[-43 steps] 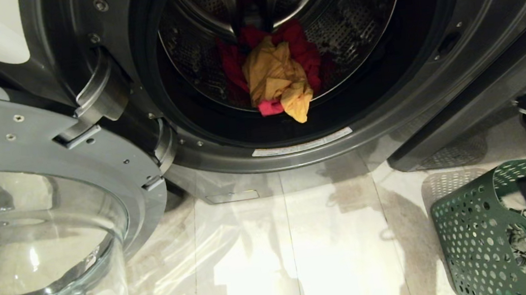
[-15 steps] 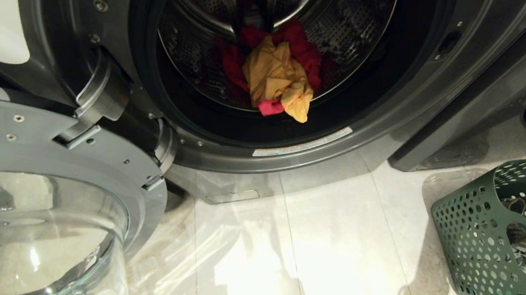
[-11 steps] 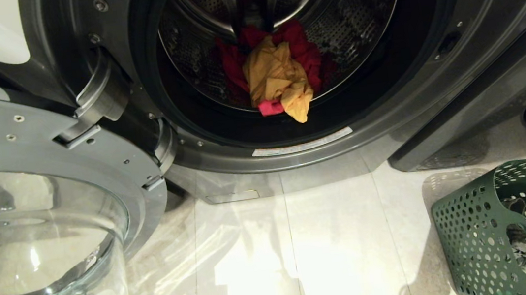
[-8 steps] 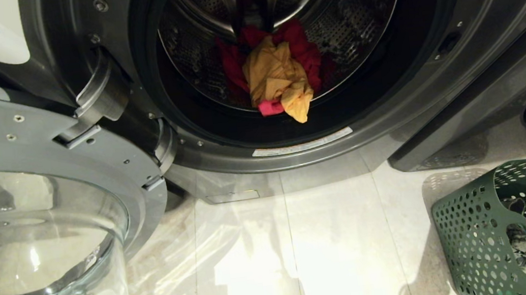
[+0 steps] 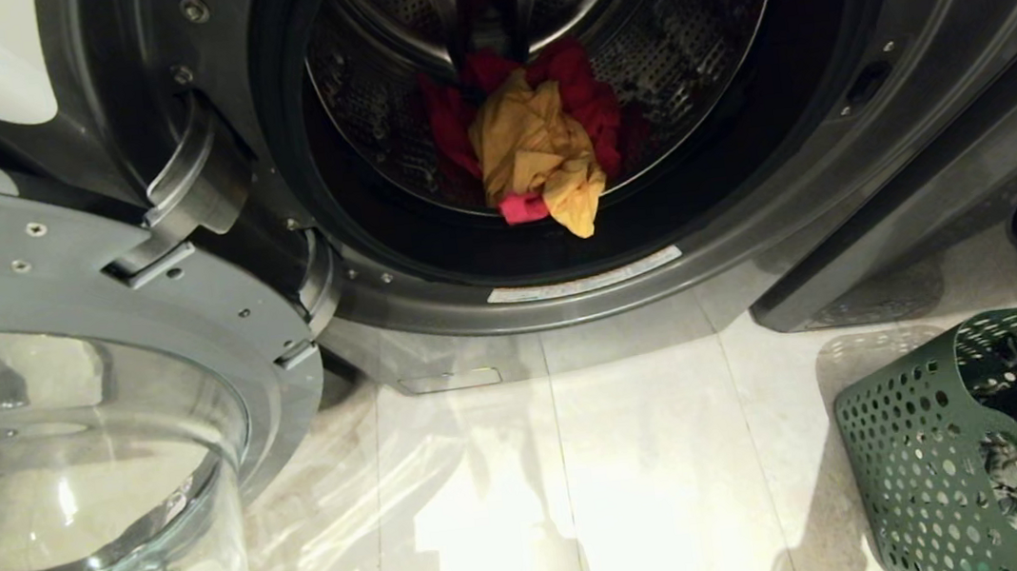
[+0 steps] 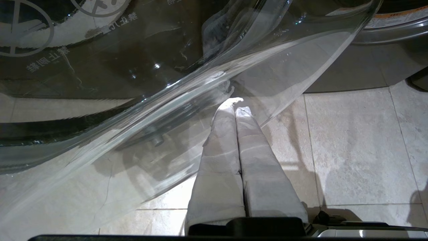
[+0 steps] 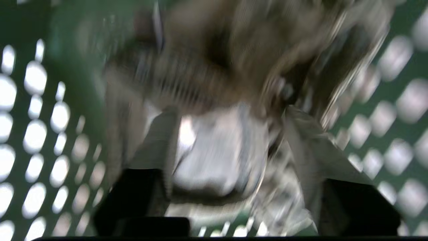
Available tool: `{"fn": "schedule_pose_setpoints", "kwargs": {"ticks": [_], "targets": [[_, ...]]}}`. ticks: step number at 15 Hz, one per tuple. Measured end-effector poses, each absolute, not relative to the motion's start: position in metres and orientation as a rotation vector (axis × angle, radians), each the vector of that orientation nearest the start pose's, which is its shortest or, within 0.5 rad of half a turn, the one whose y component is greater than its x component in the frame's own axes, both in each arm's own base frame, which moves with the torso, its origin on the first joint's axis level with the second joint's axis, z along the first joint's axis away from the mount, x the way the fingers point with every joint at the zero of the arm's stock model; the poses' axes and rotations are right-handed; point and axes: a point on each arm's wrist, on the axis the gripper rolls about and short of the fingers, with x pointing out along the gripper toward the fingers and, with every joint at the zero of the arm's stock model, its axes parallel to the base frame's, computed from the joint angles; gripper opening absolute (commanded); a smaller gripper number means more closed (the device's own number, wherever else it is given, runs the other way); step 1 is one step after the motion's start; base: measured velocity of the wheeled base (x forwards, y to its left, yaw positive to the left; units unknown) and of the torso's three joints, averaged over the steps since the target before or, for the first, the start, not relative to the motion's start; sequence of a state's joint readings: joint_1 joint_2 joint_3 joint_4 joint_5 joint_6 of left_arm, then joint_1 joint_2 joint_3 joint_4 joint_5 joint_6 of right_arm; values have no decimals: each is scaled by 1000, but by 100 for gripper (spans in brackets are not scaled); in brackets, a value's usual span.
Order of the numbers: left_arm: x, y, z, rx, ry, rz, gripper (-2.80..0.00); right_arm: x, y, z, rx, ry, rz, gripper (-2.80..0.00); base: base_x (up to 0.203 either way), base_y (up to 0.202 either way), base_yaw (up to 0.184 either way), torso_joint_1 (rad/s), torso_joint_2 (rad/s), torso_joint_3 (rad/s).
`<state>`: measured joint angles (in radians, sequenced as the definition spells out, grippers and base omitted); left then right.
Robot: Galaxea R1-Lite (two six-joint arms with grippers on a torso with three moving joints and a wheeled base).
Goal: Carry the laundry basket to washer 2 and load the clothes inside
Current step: Place the clothes into the washing machine
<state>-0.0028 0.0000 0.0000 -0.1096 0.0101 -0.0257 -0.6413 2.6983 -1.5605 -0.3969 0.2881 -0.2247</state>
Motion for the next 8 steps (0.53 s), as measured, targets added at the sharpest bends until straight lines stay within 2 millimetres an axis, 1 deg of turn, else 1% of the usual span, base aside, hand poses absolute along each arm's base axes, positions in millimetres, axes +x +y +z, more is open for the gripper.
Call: {"fn": "schedule_pose_setpoints", "kwargs": {"ticks": [1, 3, 6, 8], "targets": [[-23, 0, 87, -26, -110, 6, -280, 401, -289, -65, 96, 658, -262, 0, 0, 0, 0, 0, 0, 0], [-23, 0, 87, -26, -110, 6, -280, 406, -292, -68, 79, 639, -262, 0, 0, 0, 0, 0, 0, 0], [-23, 0, 87, -26, -110, 6, -280, 407, -293, -82, 95, 655, -261, 0, 0, 0, 0, 0, 0, 0], [-23, 0, 87, -26, -110, 6, -280, 405, -291, -95, 117, 691, -254, 0, 0, 0, 0, 0, 0, 0]]}}
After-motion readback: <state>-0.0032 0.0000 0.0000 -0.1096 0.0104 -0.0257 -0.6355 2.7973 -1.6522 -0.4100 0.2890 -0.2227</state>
